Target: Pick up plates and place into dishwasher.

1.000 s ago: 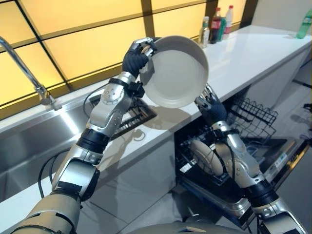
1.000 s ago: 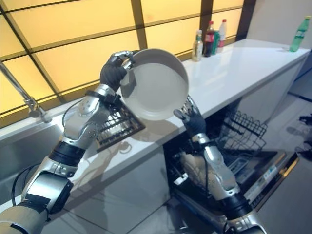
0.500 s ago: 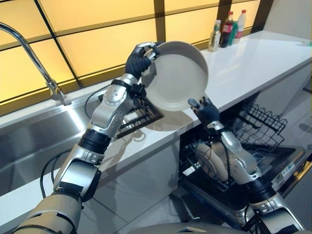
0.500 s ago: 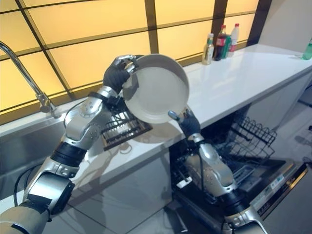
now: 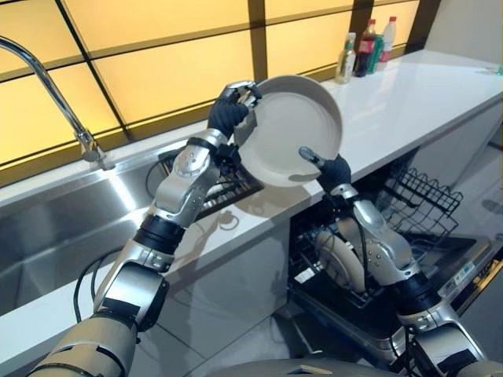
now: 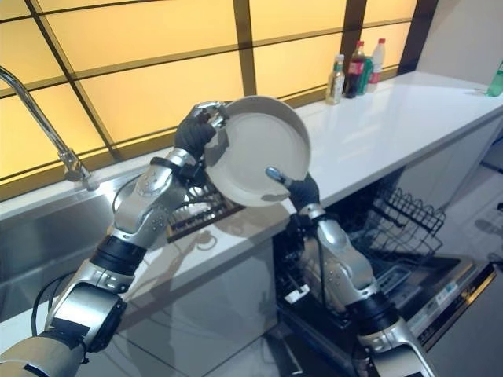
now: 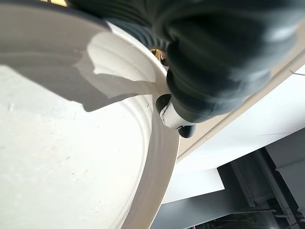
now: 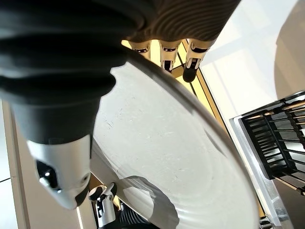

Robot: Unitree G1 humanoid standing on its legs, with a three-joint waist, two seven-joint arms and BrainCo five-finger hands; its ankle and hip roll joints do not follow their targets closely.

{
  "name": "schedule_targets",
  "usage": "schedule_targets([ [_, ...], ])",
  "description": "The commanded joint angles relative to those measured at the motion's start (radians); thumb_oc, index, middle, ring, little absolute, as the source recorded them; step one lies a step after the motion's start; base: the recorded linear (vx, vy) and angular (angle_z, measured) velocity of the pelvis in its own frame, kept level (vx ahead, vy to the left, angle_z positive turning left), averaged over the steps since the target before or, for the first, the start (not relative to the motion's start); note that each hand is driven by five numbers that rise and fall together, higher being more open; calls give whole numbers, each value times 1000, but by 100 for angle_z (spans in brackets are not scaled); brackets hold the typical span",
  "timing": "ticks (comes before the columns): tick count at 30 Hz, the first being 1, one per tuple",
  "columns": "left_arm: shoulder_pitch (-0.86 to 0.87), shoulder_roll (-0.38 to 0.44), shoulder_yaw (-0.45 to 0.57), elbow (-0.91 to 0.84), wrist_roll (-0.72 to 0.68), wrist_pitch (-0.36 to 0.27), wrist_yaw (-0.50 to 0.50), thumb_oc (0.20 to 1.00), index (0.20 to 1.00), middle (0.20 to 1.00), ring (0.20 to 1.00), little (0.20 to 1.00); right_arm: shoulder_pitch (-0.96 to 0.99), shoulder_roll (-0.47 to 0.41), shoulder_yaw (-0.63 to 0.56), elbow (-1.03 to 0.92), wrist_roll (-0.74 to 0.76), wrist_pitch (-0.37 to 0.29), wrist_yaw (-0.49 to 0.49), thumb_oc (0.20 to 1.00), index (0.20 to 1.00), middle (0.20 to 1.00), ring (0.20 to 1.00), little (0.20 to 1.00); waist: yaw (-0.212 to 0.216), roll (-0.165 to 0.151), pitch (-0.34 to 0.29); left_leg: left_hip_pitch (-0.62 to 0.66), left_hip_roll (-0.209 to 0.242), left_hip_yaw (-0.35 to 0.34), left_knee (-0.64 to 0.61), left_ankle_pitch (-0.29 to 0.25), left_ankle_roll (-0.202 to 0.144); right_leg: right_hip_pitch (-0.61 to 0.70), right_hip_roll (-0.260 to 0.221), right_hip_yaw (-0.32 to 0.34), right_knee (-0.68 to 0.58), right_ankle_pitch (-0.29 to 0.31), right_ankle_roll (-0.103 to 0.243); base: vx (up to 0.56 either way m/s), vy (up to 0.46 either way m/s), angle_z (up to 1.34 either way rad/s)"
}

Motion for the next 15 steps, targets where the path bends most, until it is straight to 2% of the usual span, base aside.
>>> schedule_targets([
  [1, -33, -4, -18, -32, 12, -21, -26, 200, 200, 200, 200, 200, -132, 65, -22, 14, 2, -29, 14, 200, 200, 200, 200, 200, 22, -50, -30, -99, -41, -66, 119, -66, 83, -9, -30, -2, 18, 14, 60, 7, -8, 5],
  [15, -25, -13, -11, -34, 22, -17, -18, 200, 200, 200, 200, 200, -127, 78, -21, 24, 24, -24, 55, 200, 200, 200, 200, 200, 21, -51, -28, -100, -40, -64, 119, -68, 87, -14, -29, 0, 20, 12, 59, 1, 0, 1],
])
